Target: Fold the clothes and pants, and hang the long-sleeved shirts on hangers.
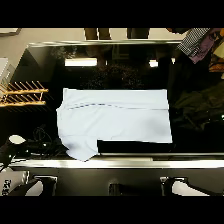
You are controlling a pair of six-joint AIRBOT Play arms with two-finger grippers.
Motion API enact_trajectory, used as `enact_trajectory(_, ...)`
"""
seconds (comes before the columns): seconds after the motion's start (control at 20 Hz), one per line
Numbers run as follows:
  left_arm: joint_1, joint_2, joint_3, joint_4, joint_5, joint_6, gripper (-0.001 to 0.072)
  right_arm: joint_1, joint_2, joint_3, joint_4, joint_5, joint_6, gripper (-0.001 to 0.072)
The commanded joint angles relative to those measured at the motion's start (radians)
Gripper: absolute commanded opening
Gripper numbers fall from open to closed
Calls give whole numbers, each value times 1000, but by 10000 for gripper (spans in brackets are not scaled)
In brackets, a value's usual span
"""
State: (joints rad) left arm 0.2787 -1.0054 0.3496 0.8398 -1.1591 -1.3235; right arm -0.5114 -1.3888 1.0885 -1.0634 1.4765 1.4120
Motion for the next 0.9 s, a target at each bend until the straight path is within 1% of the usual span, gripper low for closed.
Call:
enact_trajectory(0.0, -1, 0, 0, 1, -1, 1, 20, -6, -37, -88, -111, -42, -17, 532)
enact_trajectory(0.1, -1, 0, 0, 1, -3, 0, 19, -6, -38, -134, -156, -89, -3, 531)
enact_trajectory(0.25, -1, 0, 0, 1, -3, 0, 19, -6, -38, -196, -150, -129, -6, 530)
enact_trajectory(0.5, -1, 0, 1, 1, -3, 0, 19, -6, -48, -260, -36, -142, -55, 527)
enact_trajectory(0.6, -1, 0, 4, 1, -3, 0, 19, -6, -48, -274, -31, -139, -55, 505)
enact_trajectory(0.65, -1, 0, 5, 1, -3, 0, 19, -5, -48, -282, -29, -134, -54, 481)
enact_trajectory(0.7, -1, 0, 5, 1, -3, 0, 19, -2, -48, -289, -29, -129, -55, 414)
enact_trajectory(0.75, -1, 0, 5, 1, -3, 0, 19, -1, -48, -290, -29, -130, -57, 362)
enact_trajectory(0.85, 0, 0, 5, 1, -3, 0, 19, -2, -44, -290, -26, -154, -70, 157)
